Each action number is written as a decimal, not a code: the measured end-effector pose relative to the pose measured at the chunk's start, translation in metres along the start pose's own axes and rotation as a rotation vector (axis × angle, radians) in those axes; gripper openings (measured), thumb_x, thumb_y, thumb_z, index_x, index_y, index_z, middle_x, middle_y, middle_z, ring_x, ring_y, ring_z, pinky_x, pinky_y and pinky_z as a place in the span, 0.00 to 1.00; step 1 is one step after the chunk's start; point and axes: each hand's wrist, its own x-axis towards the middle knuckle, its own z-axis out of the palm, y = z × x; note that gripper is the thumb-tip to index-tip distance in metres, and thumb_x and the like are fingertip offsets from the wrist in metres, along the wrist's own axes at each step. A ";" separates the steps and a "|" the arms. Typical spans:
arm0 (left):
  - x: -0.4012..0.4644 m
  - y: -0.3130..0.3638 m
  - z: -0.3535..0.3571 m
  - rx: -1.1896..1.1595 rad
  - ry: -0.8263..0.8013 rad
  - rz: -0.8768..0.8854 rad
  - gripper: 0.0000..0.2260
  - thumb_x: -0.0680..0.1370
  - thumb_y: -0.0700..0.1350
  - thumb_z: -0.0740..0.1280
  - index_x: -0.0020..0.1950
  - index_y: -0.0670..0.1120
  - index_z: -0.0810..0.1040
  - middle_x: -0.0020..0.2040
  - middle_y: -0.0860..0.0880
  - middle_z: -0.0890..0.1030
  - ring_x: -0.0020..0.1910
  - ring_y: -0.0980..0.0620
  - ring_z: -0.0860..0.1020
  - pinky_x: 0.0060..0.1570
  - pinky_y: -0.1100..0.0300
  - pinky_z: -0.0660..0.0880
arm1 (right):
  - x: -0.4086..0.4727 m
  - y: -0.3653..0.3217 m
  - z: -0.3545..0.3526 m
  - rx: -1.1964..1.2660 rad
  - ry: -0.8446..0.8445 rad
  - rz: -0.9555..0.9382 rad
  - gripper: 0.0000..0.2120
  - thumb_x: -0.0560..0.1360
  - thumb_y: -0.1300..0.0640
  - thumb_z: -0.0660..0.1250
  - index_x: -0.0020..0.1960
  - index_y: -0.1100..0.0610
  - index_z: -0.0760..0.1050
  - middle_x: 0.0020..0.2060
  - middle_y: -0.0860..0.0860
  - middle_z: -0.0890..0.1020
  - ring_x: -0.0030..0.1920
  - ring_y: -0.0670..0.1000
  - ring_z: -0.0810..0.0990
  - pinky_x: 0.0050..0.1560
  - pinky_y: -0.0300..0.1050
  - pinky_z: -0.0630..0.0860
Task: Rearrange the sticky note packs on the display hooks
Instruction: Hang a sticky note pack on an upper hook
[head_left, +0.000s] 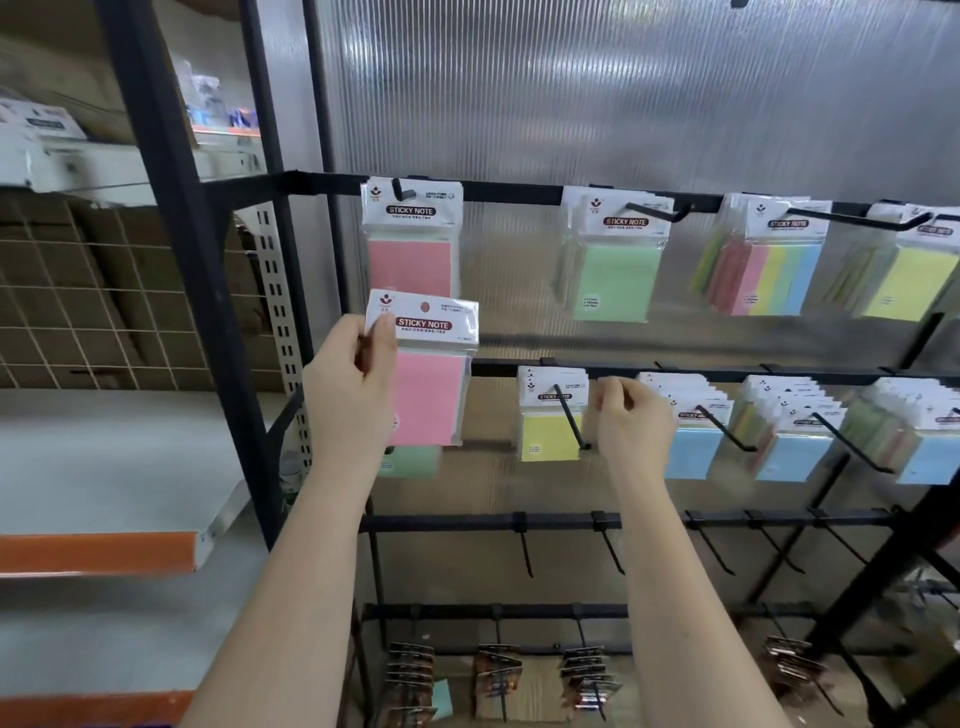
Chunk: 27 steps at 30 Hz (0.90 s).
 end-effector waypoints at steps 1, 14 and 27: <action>0.001 0.003 -0.002 -0.012 0.001 0.011 0.13 0.81 0.51 0.58 0.38 0.48 0.67 0.39 0.58 0.76 0.37 0.69 0.76 0.28 0.76 0.68 | -0.003 0.002 0.001 -0.016 -0.018 -0.006 0.13 0.80 0.58 0.56 0.46 0.61 0.79 0.34 0.47 0.76 0.33 0.40 0.70 0.30 0.33 0.63; 0.050 0.045 -0.011 -0.220 0.140 0.139 0.16 0.81 0.45 0.60 0.34 0.49 0.63 0.31 0.42 0.70 0.28 0.55 0.70 0.26 0.70 0.65 | -0.026 -0.002 0.009 -0.036 -0.082 -0.043 0.13 0.80 0.55 0.58 0.55 0.58 0.79 0.44 0.50 0.83 0.43 0.49 0.76 0.43 0.41 0.69; 0.071 0.037 -0.003 -0.224 0.132 0.086 0.14 0.81 0.47 0.61 0.35 0.52 0.66 0.35 0.55 0.73 0.32 0.64 0.74 0.27 0.72 0.69 | -0.034 0.007 0.012 -0.162 -0.217 -0.019 0.18 0.81 0.53 0.58 0.68 0.57 0.72 0.62 0.53 0.78 0.63 0.53 0.76 0.55 0.39 0.67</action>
